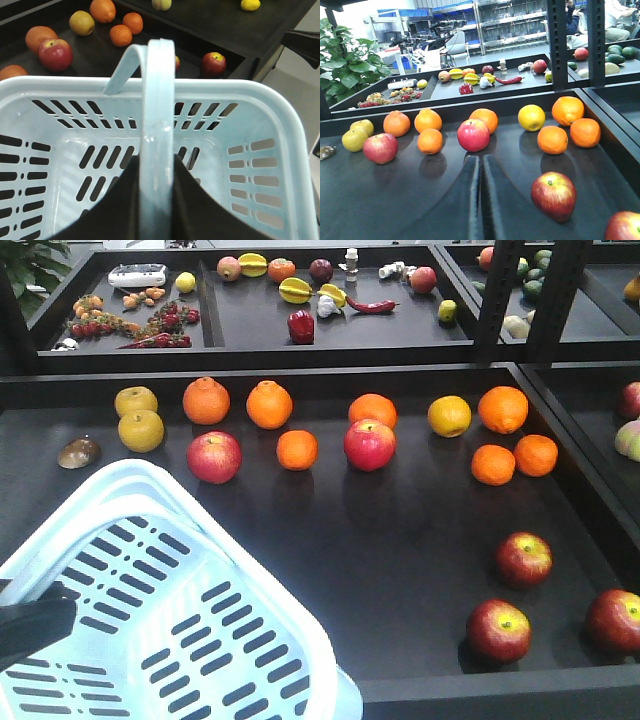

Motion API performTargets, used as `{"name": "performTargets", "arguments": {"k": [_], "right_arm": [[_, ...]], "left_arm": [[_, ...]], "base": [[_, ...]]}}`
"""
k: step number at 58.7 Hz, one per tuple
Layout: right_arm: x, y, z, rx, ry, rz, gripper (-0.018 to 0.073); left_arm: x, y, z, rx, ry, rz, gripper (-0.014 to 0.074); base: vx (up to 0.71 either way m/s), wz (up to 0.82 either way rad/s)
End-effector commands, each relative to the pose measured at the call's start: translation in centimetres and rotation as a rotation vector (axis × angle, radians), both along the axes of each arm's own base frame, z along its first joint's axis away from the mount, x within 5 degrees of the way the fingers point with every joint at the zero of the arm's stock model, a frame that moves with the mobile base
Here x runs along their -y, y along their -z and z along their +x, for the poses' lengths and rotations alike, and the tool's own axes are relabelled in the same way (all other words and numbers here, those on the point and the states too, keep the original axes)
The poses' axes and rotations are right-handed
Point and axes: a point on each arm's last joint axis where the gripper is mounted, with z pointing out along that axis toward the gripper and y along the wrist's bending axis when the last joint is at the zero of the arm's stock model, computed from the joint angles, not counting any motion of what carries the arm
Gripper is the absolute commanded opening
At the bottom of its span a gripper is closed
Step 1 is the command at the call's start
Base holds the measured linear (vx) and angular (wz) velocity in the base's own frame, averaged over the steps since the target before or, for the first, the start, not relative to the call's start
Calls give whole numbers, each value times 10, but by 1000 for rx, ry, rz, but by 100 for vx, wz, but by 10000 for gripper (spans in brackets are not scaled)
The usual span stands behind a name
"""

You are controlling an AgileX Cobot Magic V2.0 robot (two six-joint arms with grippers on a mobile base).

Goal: Pick three apples into basket with both arms

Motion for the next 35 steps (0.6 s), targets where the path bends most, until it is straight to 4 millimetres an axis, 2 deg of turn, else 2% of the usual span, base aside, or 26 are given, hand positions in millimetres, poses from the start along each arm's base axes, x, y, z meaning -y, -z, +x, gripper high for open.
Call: {"name": "performTargets", "arguments": {"k": [1,35], "right_arm": [[-1,-3,-1,74,-6,-9,-5],[-1,-3,-1,74,-6,-9,-5]], "left_arm": [[1,-17,2,75,-29,-101,-6],[1,-17,2,75,-29,-101,-6]], "base": [[9,2],[10,10]]}}
